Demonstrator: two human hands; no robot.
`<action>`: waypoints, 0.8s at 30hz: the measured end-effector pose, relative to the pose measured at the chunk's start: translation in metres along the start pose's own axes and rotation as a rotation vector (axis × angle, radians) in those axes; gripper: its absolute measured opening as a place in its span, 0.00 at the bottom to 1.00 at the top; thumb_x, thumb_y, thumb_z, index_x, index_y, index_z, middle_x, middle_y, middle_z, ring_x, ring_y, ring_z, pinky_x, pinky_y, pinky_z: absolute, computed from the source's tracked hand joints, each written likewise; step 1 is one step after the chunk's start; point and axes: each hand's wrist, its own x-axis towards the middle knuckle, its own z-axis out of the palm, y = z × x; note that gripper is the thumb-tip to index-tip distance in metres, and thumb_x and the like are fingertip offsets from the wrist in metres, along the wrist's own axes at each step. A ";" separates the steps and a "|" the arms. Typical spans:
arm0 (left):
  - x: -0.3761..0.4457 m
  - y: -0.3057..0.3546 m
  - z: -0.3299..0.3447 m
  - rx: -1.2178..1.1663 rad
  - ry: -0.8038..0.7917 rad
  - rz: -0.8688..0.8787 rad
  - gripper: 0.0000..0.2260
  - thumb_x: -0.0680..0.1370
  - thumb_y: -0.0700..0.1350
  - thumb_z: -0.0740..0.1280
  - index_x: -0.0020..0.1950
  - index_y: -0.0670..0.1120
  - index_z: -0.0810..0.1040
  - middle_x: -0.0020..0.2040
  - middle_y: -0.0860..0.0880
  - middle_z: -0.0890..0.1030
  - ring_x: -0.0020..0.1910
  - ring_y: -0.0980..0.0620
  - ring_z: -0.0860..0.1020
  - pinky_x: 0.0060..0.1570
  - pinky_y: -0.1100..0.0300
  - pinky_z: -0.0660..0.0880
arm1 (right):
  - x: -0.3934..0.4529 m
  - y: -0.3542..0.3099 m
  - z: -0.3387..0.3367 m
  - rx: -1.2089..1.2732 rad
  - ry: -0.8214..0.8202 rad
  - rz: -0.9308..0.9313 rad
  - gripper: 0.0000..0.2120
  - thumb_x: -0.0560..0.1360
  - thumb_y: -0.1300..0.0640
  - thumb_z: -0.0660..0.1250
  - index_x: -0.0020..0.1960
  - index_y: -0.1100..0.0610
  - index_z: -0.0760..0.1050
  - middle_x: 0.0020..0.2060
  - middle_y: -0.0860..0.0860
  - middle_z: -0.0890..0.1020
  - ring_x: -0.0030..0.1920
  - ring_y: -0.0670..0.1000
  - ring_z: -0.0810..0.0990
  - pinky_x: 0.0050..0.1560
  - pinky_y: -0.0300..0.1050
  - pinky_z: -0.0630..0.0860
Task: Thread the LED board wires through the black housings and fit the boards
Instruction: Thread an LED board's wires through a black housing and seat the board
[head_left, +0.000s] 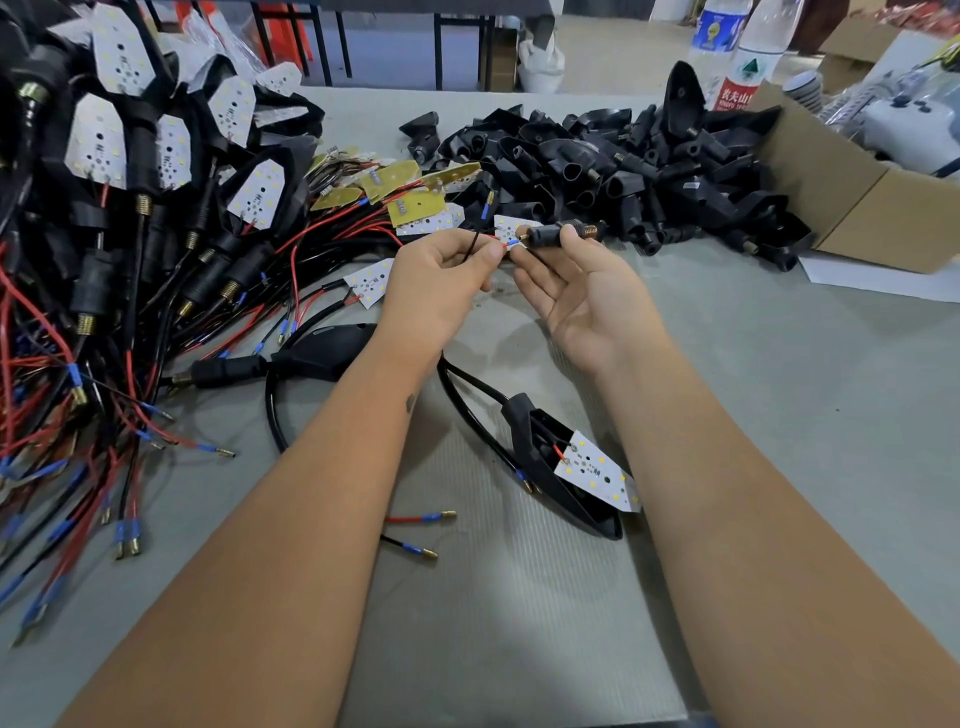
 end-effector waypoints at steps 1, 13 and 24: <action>0.000 0.000 0.000 -0.003 -0.005 0.000 0.05 0.79 0.41 0.68 0.44 0.49 0.81 0.29 0.61 0.79 0.30 0.65 0.75 0.37 0.72 0.72 | 0.000 0.000 0.000 -0.001 0.005 0.003 0.08 0.82 0.60 0.59 0.59 0.62 0.69 0.46 0.59 0.82 0.44 0.54 0.84 0.43 0.42 0.82; 0.004 0.000 0.002 -0.069 0.050 -0.106 0.06 0.77 0.37 0.65 0.45 0.48 0.76 0.34 0.51 0.80 0.35 0.57 0.77 0.40 0.63 0.75 | -0.003 0.006 0.004 -0.349 -0.063 -0.074 0.03 0.80 0.63 0.62 0.49 0.58 0.74 0.39 0.53 0.83 0.37 0.49 0.81 0.44 0.41 0.79; 0.008 -0.009 0.000 0.076 0.097 0.028 0.14 0.79 0.36 0.62 0.46 0.55 0.81 0.34 0.58 0.79 0.36 0.55 0.75 0.41 0.54 0.75 | -0.007 0.004 0.005 -0.308 -0.033 -0.109 0.06 0.78 0.66 0.64 0.48 0.56 0.75 0.39 0.52 0.80 0.34 0.48 0.76 0.41 0.41 0.75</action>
